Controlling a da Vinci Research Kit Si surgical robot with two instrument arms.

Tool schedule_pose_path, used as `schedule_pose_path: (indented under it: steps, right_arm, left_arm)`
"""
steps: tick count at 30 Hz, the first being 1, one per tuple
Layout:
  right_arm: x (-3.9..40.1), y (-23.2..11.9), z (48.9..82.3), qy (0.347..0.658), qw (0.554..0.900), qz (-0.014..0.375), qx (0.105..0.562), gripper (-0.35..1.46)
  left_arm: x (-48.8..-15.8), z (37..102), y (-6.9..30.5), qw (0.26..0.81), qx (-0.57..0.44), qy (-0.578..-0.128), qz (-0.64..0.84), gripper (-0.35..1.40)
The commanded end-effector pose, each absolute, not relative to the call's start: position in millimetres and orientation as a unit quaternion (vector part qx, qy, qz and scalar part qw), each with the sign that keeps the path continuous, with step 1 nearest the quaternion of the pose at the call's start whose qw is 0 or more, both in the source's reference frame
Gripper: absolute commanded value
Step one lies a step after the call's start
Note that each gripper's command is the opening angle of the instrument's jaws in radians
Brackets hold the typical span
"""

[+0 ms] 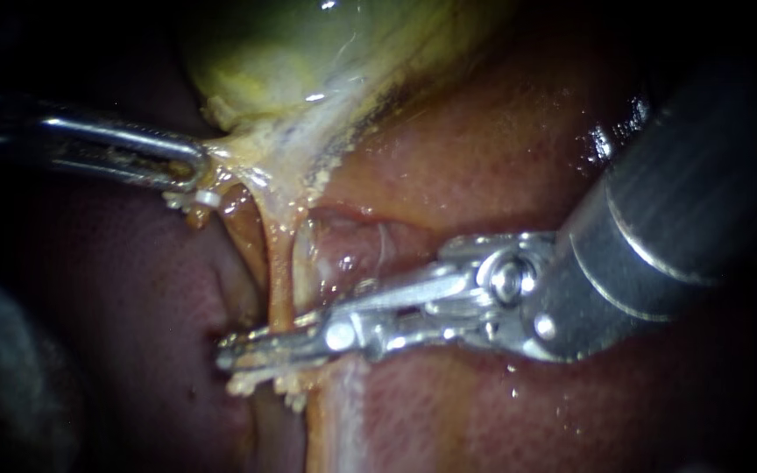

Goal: Going back second clip right tube

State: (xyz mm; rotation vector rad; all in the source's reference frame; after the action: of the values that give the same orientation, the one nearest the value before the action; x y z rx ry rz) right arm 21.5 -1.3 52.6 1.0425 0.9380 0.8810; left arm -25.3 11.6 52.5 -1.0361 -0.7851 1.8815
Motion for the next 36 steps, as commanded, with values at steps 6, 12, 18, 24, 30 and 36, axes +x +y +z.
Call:
schedule_pose_path:
  steps: [6,12,18,24,30,36]
  right_arm:
    - [21.3,-1.4,53.4,0.449,0.678,0.357,0.461,-0.01]
    - [21.6,-2.1,54.8,0.478,0.681,0.331,0.445,0.4]
    - [21.8,-3.1,57.5,0.505,0.71,0.298,0.39,0.49]
    - [20.8,-2.1,58.6,0.52,0.732,0.268,0.348,0.5]
    - [19.2,-2.0,58.7,0.532,0.739,0.25,0.328,0.5]
    - [17.5,-2.0,58.2,0.544,0.746,0.225,0.312,0.5]
  left_arm:
    - [-25.3,52.5,11.5,0.414,-0.412,-0.312,0.749,-0.35]
    - [-25.3,52.4,11.4,0.415,-0.412,-0.312,0.749,-0.35]
    - [-25.4,52.3,11.4,0.415,-0.412,-0.312,0.749,-0.35]
    - [-25.4,52.3,11.4,0.415,-0.412,-0.312,0.749,-0.35]
    - [-25.4,52.1,11.3,0.415,-0.412,-0.312,0.749,-0.35]
    - [-25.4,52.1,11.3,0.415,-0.412,-0.312,0.749,-0.35]
